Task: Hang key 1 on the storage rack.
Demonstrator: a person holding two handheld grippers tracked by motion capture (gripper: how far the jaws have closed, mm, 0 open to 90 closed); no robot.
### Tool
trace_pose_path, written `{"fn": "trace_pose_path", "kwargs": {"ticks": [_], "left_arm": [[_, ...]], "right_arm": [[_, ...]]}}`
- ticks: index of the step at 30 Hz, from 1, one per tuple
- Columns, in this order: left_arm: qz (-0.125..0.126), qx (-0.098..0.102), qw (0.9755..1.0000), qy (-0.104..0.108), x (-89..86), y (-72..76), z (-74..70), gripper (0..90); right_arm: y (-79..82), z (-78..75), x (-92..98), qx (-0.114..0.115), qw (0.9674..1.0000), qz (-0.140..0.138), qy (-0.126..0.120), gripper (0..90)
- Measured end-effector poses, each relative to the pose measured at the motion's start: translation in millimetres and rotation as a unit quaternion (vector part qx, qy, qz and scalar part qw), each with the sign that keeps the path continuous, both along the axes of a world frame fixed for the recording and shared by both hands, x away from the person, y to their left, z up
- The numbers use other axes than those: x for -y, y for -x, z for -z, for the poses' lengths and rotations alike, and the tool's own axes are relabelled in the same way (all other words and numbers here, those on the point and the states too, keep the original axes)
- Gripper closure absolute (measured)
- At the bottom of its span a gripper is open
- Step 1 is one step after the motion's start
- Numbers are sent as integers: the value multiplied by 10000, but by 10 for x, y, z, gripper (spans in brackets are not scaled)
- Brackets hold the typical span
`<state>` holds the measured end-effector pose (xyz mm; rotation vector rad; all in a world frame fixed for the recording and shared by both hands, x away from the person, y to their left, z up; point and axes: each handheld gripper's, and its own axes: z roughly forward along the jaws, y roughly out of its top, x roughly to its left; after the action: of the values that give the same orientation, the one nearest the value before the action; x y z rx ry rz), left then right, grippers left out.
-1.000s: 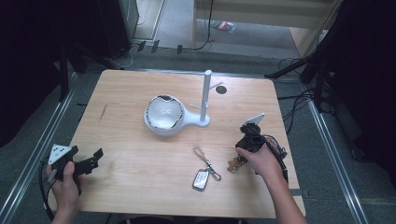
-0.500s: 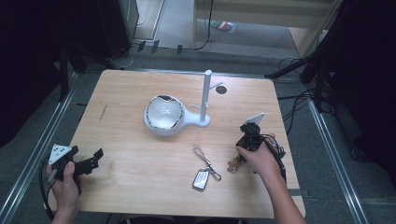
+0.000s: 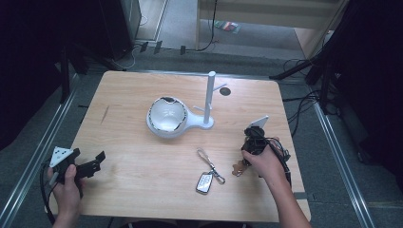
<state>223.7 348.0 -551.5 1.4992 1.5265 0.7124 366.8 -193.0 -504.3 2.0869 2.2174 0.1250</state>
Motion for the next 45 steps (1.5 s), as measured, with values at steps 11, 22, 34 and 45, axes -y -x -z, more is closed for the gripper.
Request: {"fn": "trace_pose_path", "kwargs": {"ticks": [11,22,34,45], "left_arm": [[20,-10,10000,-31,0,-1,-1,8],[17,1,10000,-42,3,-2,0,8],[26,4,10000,-35,2,-2,0,8],[32,2,10000,-19,9,1,1,8]], "right_arm": [[84,-133,77,527,9983,-146,-213,690],[223,-483,138,1503,9870,-250,-515,694],[338,-716,61,2605,9612,-459,-781,696],[417,-854,8,3408,9324,-663,-1000,695]]}}
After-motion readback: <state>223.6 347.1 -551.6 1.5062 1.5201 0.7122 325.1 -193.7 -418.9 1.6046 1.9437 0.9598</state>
